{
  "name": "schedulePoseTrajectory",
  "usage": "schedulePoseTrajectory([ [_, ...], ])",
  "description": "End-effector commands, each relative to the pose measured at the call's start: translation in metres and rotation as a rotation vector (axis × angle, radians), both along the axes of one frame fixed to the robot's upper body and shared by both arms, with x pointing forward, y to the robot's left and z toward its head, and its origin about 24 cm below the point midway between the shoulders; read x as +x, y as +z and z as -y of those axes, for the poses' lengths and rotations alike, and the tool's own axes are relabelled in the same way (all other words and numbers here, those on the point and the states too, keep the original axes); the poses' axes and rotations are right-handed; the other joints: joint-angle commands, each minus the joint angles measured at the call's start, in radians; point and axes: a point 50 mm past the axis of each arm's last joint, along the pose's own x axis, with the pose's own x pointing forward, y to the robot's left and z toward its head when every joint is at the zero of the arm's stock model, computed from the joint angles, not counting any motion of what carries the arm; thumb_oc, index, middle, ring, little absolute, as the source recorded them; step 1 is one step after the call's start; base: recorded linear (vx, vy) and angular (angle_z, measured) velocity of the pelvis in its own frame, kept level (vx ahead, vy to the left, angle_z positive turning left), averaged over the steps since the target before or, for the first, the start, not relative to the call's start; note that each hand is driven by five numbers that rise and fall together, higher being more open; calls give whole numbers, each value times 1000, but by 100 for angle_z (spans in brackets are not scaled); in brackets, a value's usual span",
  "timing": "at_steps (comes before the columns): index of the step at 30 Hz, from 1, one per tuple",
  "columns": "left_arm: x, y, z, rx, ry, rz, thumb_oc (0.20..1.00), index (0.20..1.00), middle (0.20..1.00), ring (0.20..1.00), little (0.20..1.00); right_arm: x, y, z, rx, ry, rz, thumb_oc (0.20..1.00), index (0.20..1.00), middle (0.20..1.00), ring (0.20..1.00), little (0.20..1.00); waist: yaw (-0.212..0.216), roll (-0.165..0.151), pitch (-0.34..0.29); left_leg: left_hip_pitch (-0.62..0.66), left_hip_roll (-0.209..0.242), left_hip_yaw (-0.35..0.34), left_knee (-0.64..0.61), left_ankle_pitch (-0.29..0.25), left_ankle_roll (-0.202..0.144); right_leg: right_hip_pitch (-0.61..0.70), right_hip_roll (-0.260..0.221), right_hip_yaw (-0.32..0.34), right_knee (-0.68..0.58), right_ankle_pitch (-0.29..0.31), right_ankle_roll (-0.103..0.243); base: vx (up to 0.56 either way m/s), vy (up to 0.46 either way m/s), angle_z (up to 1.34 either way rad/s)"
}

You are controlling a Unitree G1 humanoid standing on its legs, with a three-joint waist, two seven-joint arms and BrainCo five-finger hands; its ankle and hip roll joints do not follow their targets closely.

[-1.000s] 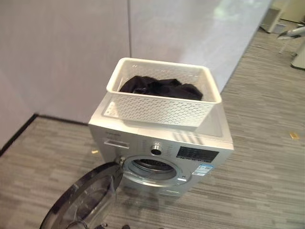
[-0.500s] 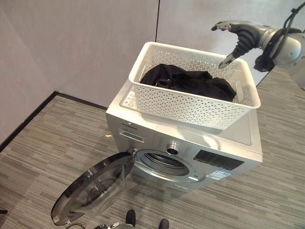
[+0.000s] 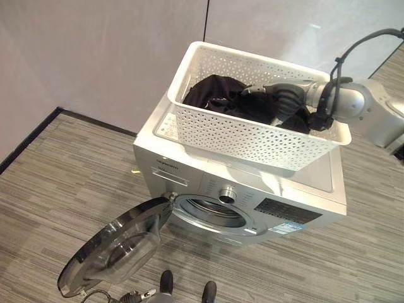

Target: Grab the laundry basket,head to the washer,open it,put in the laundry and shut it.

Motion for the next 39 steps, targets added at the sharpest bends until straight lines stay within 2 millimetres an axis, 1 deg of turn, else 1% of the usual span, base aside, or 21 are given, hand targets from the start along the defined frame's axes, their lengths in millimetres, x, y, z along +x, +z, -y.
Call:
schedulePoseTrajectory([
  [1, -8, 6, -24, 63, 54, -33, 1000, 1000, 1000, 1000, 1000, 3, 20, -12, -107, 17, 124, 1000, 1000, 1000, 1000, 1000, 38, -88, 6, -3, 41, -16, -44, 48, -68, 50, -151, 14, -67, 175, 137, 0, 0, 0],
  [5, -7, 7, -28, 81, 72, -33, 1000, 1000, 1000, 1000, 1000, 4, 28, -34, -305, 77, 311, 1000, 1000, 1000, 1000, 1000, 43, -94, 15, -3, 41, -20, -44, 45, -67, 49, -147, 15, -67, 178, 136, 0, 0, 0],
  [6, -7, 7, -28, 85, 72, -31, 1000, 1000, 1000, 1000, 1000, 3, 29, -39, -302, 97, 332, 1000, 1000, 1000, 1000, 1000, 44, -94, 17, -2, 41, -21, -44, 45, -66, 50, -146, 14, -67, 178, 136, 0, 0, 0],
  [7, -7, 7, -29, 91, 73, -32, 1000, 1000, 1000, 1000, 1000, 4, 30, -41, -301, 104, 362, 492, 492, 492, 492, 492, 46, -95, 18, -1, 41, -23, -44, 43, -65, 53, -146, 13, -67, 178, 135, 0, 0, 0],
  [8, -7, 8, -30, 98, 76, -32, 1000, 1000, 1000, 1000, 1000, 3, 29, -43, -309, 111, 375, 200, 200, 200, 200, 200, 48, -96, 19, -1, 40, -25, -44, 43, -65, 54, -146, 13, -67, 177, 135, 0, 0, 0],
  [16, -11, 7, -29, 112, 67, -51, 1000, 1000, 1000, 1000, 1000, 9, 36, -31, -281, 49, 485, 200, 200, 200, 200, 200, 44, -88, 13, 16, 39, -26, -44, 34, -62, 67, -143, 15, -67, 172, 131, 0, 0, 0],
  [19, -11, 6, -27, 109, 61, -49, 1000, 1000, 1000, 1000, 1000, 7, 54, -15, -261, -12, 585, 200, 200, 200, 200, 200, 41, -82, 2, 29, 38, -23, -44, 32, -62, 77, -143, 16, -67, 168, 131, 12, -4, 0],
  [21, -10, 6, -26, 109, 58, -43, 1000, 1000, 1000, 1000, 1000, 1, 58, -10, -285, -10, 630, 200, 200, 200, 200, 200, 41, -78, -2, 38, 38, -22, -44, 29, -62, 82, -142, 18, -67, 167, 131, 16, -5, -1],
  [22, -10, 5, -24, 110, 53, -41, 1000, 1000, 1000, 1000, 1000, -6, 74, 0, -232, -38, 709, 200, 200, 200, 200, 200, 36, -68, -10, 45, 37, -20, -44, 27, -62, 87, -142, 20, -67, 163, 132, 0, 0, 0],
  [23, -10, 6, -25, 112, 51, -41, 1000, 1000, 1000, 1000, 1000, -7, 73, 1, -231, -40, 709, 200, 200, 200, 200, 200, 37, -69, -10, 46, 37, -21, -44, 27, -62, 88, -142, 19, -67, 163, 132, 42, -16, 2],
  [25, -10, 5, -23, 112, 30, -42, 1000, 1000, 1000, 1000, 1000, -19, 93, 16, -182, -76, 812, 200, 200, 200, 200, 200, 33, -61, -25, 59, 35, -19, -44, 23, -61, 100, -142, 19, -67, 160, 132, 31, -15, -1],
  [26, -10, 5, -23, 113, 28, -42, 1000, 1000, 1000, 1000, 1000, -19, 93, 17, -181, -77, 812, 200, 200, 200, 200, 200, 34, -62, -24, 60, 35, -19, -44, 23, -61, 101, -142, 19, -67, 159, 132, 33, -8, -1],
  [27, -10, 4, -19, 107, 12, -42, 1000, 1000, 1000, 1000, 1000, -28, 106, 31, -130, -113, 881, 200, 200, 200, 200, 200, 30, -53, -36, 70, 35, -18, -44, 21, -61, 110, -143, 20, -66, 157, 131, 0, 0, 0],
  [30, -10, 2, -14, 99, -24, -43, 1000, 1000, 1000, 1000, 1000, -36, 122, 56, -32, -202, 976, 200, 200, 200, 200, 200, 31, -38, -50, 86, 32, -15, -44, 16, -59, 122, -142, 19, -66, 151, 132, 11, -4, 0],
  [32, -10, 2, -14, 102, -31, -44, 1000, 1000, 1000, 1000, 1000, -37, 122, 64, 5, -226, 981, 200, 200, 200, 200, 200, 34, -36, -53, 92, 32, -15, -44, 15, -59, 125, -141, 20, -66, 150, 132, 0, 0, 0],
  [33, -10, 2, -13, 100, -39, -43, 1000, 1000, 1000, 1000, 1000, -39, 125, 70, 52, -250, 1001, 200, 200, 200, 200, 200, 34, -30, -58, 95, 33, -13, -44, 14, -58, 127, -142, 20, -66, 149, 131, 0, 0, 0],
  [34, -9, 1, -9, 97, -58, -41, 1000, 1000, 1000, 1000, 1000, -40, 130, 85, 204, -304, 1019, 200, 200, 200, 200, 200, 36, -21, -64, 102, 32, -11, -44, 13, -56, 132, -142, 23, -66, 147, 130, 0, 0, 0],
  [36, -9, 1, -10, 101, -59, -42, 1000, 1000, 1000, 1000, 1000, -40, 129, 86, 208, -307, 1017, 200, 200, 200, 200, 200, 37, -25, -64, 103, 32, -11, -44, 13, -57, 133, -142, 24, -66, 147, 130, 0, 0, 0],
  [37, -9, 0, -7, 98, -70, -40, 1000, 1000, 1000, 1000, 1000, -39, 133, 100, 450, -345, 1027, 200, 200, 200, 200, 200, 41, -17, -68, 110, 31, -9, -44, 13, -54, 138, -142, 27, -67, 146, 129, 0, 0, 0],
  [38, -9, 0, -6, 99, -69, -37, 1000, 1000, 1000, 1000, 1000, -41, 137, 107, 589, -350, 1045, 200, 200, 200, 200, 200, 39, -12, -70, 115, 32, -5, -44, 12, -53, 141, -141, 31, -67, 146, 129, -40, -4, -5],
  [39, -6, 0, -4, 99, -48, -21, 1000, 1000, 1000, 1000, 1000, -41, 138, 114, 863, -329, 1038, 200, 200, 200, 200, 200, 39, -5, -75, 119, 32, -1, -44, 13, -52, 141, -140, 35, -67, 147, 127, -13, -6, -7],
])
